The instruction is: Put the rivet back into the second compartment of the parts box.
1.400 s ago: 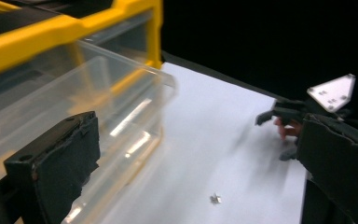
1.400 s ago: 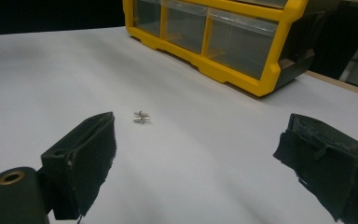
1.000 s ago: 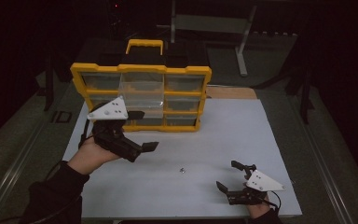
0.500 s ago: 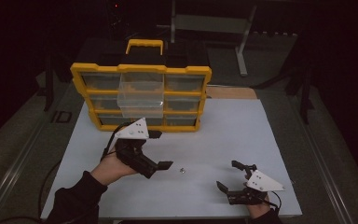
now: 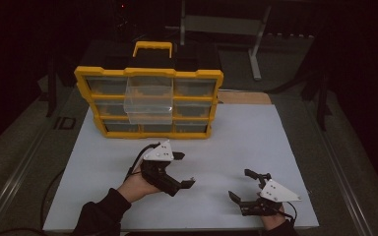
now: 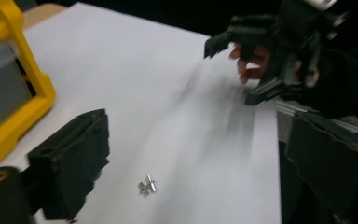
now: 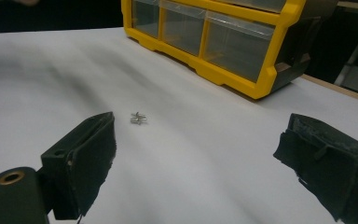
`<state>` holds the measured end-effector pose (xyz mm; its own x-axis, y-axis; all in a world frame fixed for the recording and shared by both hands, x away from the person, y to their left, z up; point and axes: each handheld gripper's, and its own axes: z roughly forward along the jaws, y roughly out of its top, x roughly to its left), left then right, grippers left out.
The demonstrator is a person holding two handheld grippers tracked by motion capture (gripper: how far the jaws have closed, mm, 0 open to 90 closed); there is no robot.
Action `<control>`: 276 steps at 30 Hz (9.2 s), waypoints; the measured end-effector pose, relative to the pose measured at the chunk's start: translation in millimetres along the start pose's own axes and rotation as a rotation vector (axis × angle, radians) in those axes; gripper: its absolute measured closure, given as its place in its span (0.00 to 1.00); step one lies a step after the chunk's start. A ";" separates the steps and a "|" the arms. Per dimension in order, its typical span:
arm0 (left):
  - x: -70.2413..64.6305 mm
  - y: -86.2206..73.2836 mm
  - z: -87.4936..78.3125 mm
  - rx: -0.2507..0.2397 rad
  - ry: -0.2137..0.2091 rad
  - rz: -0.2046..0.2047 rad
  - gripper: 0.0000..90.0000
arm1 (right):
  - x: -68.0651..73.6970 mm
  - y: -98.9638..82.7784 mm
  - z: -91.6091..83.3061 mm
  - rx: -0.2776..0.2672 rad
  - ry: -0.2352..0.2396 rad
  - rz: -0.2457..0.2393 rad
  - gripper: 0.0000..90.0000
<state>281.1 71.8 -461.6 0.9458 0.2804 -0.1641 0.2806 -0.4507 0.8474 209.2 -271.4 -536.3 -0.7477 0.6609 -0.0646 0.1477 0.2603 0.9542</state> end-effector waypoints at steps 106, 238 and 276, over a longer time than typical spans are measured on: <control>24.0 60.2 -112.6 0.023 0.069 0.098 0.91 | 1.0 -0.1 1.3 0.013 0.015 0.004 0.12; -4.1 18.2 26.2 0.105 -0.012 -0.004 0.07 | -0.3 1.1 -2.3 0.001 0.021 0.010 0.12; 26.4 -50.8 88.1 0.284 0.094 -0.006 0.86 | -0.4 0.6 -1.7 0.006 0.026 0.012 0.12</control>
<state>306.3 27.4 -553.5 0.9282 0.3555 -0.1099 0.3335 -0.6639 0.6693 208.5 -272.7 -535.3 -0.7622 0.6458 -0.0456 0.1606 0.2569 0.9530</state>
